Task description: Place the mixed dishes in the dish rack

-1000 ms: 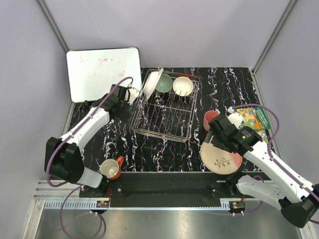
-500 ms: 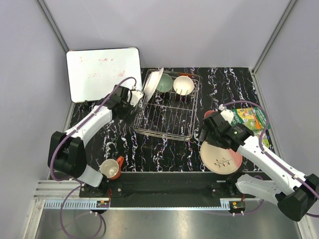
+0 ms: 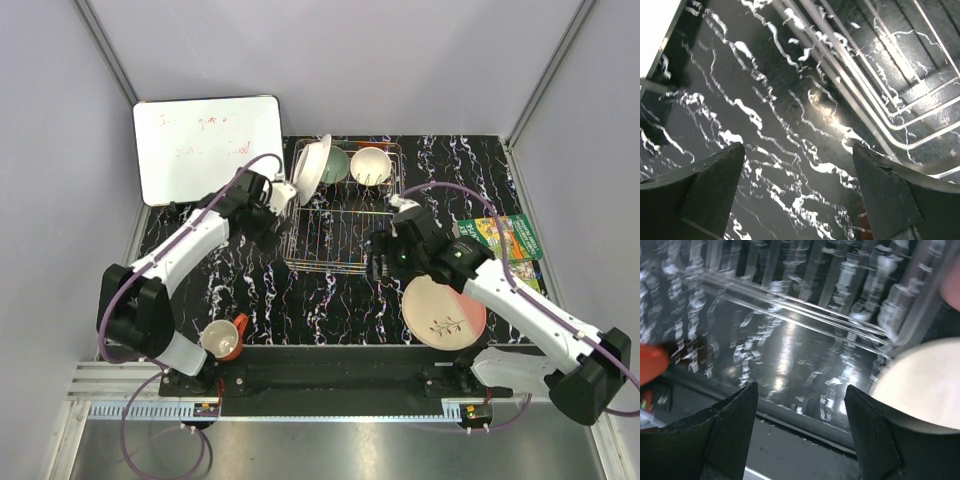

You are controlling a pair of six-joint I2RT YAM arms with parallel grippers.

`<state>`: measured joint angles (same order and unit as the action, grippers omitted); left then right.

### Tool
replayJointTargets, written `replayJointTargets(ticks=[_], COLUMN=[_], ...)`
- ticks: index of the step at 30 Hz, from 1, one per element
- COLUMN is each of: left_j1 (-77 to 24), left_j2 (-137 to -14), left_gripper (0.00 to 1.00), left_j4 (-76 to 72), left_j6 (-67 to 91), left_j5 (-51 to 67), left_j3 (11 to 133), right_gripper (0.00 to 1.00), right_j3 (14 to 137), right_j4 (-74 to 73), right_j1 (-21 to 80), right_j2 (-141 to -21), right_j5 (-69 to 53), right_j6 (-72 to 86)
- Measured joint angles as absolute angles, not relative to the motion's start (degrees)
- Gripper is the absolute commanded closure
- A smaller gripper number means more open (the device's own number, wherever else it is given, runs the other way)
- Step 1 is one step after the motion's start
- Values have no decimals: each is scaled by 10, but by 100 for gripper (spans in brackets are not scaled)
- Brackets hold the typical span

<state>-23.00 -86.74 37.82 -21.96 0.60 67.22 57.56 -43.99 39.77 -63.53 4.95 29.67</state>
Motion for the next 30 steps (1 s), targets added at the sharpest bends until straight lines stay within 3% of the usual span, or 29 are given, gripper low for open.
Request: replayJointTargets(ticks=[11, 19, 30], left_j1=[-68, -11, -2], left_j2=[-760, -720, -771], left_gripper=[1, 1, 1], left_j4=[444, 450, 422], left_j6=[-202, -196, -156], left_j5=[59, 89, 106], left_j3=[842, 765, 737], right_gripper=[18, 19, 20], right_j3=[700, 849, 1023], right_j4=[-343, -326, -366], right_j1=[506, 576, 616], right_j2=[-825, -994, -1099], right_j5=[-141, -236, -302], right_j6=[139, 50, -32])
